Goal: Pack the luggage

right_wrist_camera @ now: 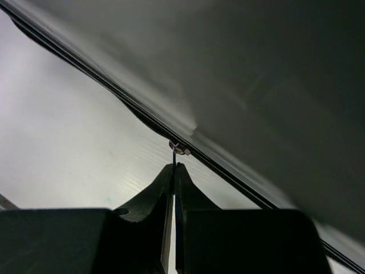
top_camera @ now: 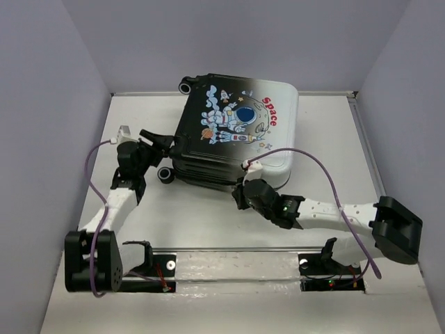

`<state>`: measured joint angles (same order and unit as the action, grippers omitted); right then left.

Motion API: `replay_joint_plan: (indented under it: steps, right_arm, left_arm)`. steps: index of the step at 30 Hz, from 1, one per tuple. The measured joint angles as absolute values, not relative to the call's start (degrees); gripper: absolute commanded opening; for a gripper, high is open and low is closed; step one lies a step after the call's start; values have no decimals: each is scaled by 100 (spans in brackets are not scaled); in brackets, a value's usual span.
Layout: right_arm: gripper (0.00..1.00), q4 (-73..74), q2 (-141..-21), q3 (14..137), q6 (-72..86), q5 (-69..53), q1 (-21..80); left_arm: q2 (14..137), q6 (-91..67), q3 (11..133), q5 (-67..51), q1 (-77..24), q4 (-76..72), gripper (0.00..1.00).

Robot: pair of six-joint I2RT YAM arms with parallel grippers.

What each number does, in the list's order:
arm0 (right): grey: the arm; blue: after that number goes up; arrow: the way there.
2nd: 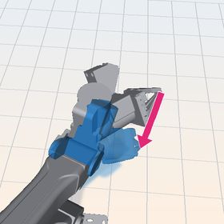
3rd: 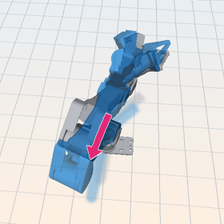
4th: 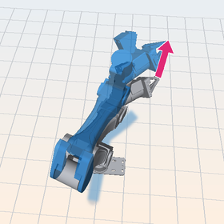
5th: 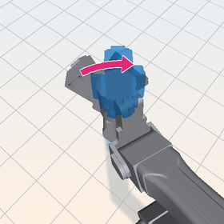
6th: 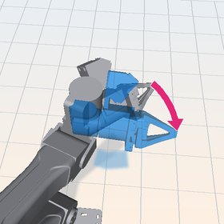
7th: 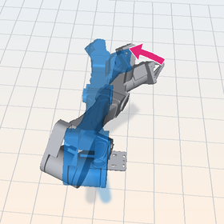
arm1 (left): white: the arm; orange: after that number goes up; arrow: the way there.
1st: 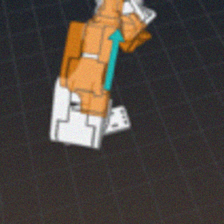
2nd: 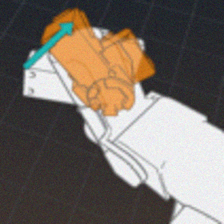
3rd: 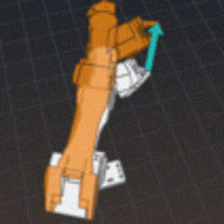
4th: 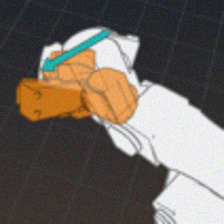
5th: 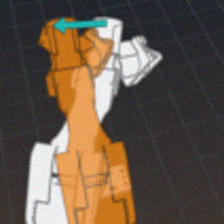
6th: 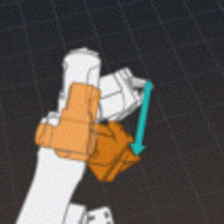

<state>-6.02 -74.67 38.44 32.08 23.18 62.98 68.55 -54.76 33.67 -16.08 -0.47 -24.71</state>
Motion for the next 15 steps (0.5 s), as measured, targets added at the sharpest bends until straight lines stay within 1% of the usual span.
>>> replay_joint_plan:
  steps: [3, 5, 9, 11, 15]
  right_arm:
    - [7, -725, -8018, 4292, 3063, 2091, 6403]
    - [7, -735, -8746, 4991, 2902, 1935, 6643]
    - [7, -773, -9743, 6007, 2512, 1857, 7107]
    - [7, -812, -9830, 6080, 2432, 1852, 7275]
    - [7, -1007, -9408, 5566, 2401, 1627, 7293]
  left_arm:
    - [5999, -5568, 2703, -1131, -410, -2574, 6]
    - [5295, -5627, 2311, -967, -639, -2469, 6]
    - [4064, -5356, 2154, -825, -825, -1417, 6]
    - [3573, -5194, 2163, -751, -840, -869, 6]
    - [2982, -5113, 2171, -808, -921, -215, 6]
